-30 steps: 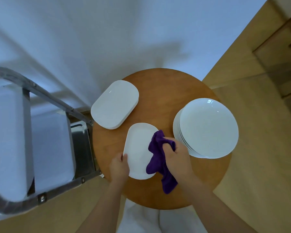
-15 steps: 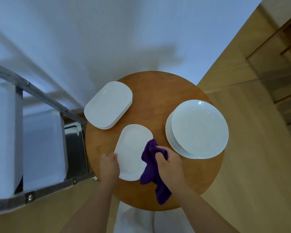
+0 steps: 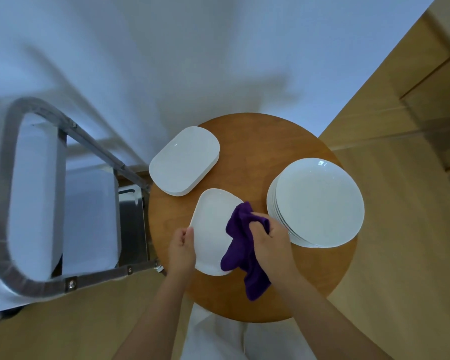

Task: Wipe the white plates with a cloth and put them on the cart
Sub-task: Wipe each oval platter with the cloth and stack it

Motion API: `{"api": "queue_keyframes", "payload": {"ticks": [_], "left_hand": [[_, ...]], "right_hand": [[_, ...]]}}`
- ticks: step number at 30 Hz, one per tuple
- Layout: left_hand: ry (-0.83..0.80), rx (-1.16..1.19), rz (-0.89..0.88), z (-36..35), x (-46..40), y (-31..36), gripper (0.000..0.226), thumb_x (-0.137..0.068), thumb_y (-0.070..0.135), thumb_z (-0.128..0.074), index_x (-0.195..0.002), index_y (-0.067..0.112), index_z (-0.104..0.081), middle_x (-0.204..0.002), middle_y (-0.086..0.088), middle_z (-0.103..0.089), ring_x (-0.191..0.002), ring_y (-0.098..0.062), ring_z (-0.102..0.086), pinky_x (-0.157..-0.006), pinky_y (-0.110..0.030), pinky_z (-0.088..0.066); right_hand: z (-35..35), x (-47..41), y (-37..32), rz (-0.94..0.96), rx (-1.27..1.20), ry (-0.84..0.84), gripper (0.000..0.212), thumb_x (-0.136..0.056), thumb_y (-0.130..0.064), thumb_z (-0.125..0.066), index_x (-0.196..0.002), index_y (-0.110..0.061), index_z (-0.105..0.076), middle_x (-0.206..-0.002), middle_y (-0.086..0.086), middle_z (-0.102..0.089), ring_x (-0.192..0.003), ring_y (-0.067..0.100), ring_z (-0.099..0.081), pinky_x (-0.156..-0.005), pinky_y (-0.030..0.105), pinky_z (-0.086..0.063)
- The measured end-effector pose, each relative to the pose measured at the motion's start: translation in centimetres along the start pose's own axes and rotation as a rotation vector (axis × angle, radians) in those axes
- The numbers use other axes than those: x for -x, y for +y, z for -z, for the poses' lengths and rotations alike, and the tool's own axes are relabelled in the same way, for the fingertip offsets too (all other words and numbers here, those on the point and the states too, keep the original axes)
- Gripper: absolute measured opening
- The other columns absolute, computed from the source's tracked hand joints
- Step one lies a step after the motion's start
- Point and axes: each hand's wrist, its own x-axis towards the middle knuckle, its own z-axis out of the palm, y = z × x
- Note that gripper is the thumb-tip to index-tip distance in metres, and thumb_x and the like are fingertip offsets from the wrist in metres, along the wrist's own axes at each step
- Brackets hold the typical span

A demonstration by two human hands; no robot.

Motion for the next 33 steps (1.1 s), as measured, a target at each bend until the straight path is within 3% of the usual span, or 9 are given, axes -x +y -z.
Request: {"api": "queue_keyframes", "payload": {"ticks": [5,7,10,12,16,20,23,29,33], "left_hand": [[-0.214,0.433,0.092,3.2,5.2,4.6,0.020,-0.096,0.042,-0.046,-0.104,0.028,-0.058,-0.100,-0.002,-0.067,-0.091,-0.024,-0.067,-0.068,-0.033,-0.059],[-0.280,0.524,0.032,4.7,7.4,6.7,0.028,-0.094,0.043,-0.045,-0.111,0.026,-0.060,-0.101,-0.005,-0.071,-0.090,-0.026,-0.071,-0.063,-0.033,-0.059],[-0.296,0.549,-0.062,6.6,10.2,9.4,0.039,-0.085,0.051,-0.045,-0.105,0.024,-0.066,-0.091,-0.005,-0.074,-0.080,-0.021,-0.073,-0.055,-0.027,-0.056],[-0.276,0.500,-0.122,7.0,12.0,10.6,0.044,-0.082,0.056,-0.044,-0.097,0.023,-0.069,-0.093,-0.012,-0.072,-0.083,-0.025,-0.071,-0.065,-0.034,-0.060],[-0.227,0.466,-0.194,6.7,15.4,11.9,0.043,-0.080,0.058,-0.043,-0.095,0.028,-0.069,-0.088,-0.002,-0.073,-0.085,-0.017,-0.070,-0.068,-0.029,-0.058],[-0.168,0.575,-0.223,7.4,17.8,12.8,0.050,-0.074,0.059,-0.046,-0.095,0.021,-0.070,-0.079,-0.005,-0.072,-0.067,-0.013,-0.070,-0.050,-0.016,-0.050],[-0.165,0.644,-0.265,7.6,18.8,13.7,0.030,-0.079,0.060,-0.048,-0.080,0.041,-0.071,-0.075,0.005,-0.073,-0.067,-0.007,-0.070,-0.048,-0.014,-0.049],[-0.050,0.716,-0.246,8.1,18.0,16.5,0.035,-0.095,0.050,-0.044,-0.085,0.032,-0.074,-0.085,0.005,-0.075,-0.084,-0.014,-0.071,-0.069,-0.030,-0.057],[0.005,0.864,-0.254,10.0,17.5,17.8,0.035,-0.096,0.049,-0.043,-0.099,0.026,-0.069,-0.088,0.004,-0.076,-0.081,-0.011,-0.072,-0.058,-0.021,-0.055]], "right_hand": [[1.8,0.2,-4.9,-0.056,-0.204,0.113,0.004,-0.091,-0.033,-0.054,-0.092,-0.036,-0.054,-0.092,-0.010,-0.061,-0.086,0.013,-0.060,-0.060,0.020,-0.048],[2.8,0.9,-6.8,-0.016,-0.257,0.005,0.019,-0.085,-0.038,-0.060,-0.103,-0.035,-0.054,-0.092,-0.009,-0.063,-0.088,0.014,-0.062,-0.060,0.021,-0.048],[3.5,2.7,-8.7,0.198,0.162,-0.280,0.069,-0.083,-0.045,-0.062,-0.140,-0.039,-0.024,-0.125,-0.021,-0.047,-0.109,0.006,-0.051,-0.076,0.016,-0.050],[2.7,3.9,-9.0,0.346,0.558,-0.260,0.080,-0.085,-0.054,-0.053,-0.146,-0.037,-0.004,-0.147,-0.012,-0.027,-0.127,0.014,-0.038,-0.099,0.030,-0.044],[-0.1,5.4,-9.9,0.558,0.812,0.077,0.068,-0.093,-0.054,-0.032,-0.149,-0.023,-0.008,-0.157,0.005,-0.011,-0.143,0.026,-0.010,-0.117,0.039,-0.016],[1.1,3.8,-12.5,0.558,0.687,0.196,0.061,-0.096,-0.042,-0.035,-0.149,-0.019,-0.015,-0.156,0.011,-0.014,-0.143,0.028,-0.009,-0.116,0.043,-0.015],[1.3,3.7,-14.4,0.618,0.656,0.275,0.061,-0.096,-0.038,-0.039,-0.148,-0.015,-0.018,-0.155,0.013,-0.015,-0.142,0.030,-0.012,-0.115,0.042,-0.017],[-1.7,6.9,-16.7,0.838,0.638,0.011,0.057,-0.098,-0.037,-0.031,-0.150,-0.022,-0.012,-0.158,0.001,-0.007,-0.145,0.018,-0.001,-0.115,0.035,-0.009],[-3.1,9.9,-16.0,0.978,0.655,-0.110,0.053,-0.099,-0.037,-0.030,-0.149,-0.027,-0.015,-0.157,-0.005,-0.010,-0.144,0.011,0.000,-0.113,0.029,-0.002]]}}
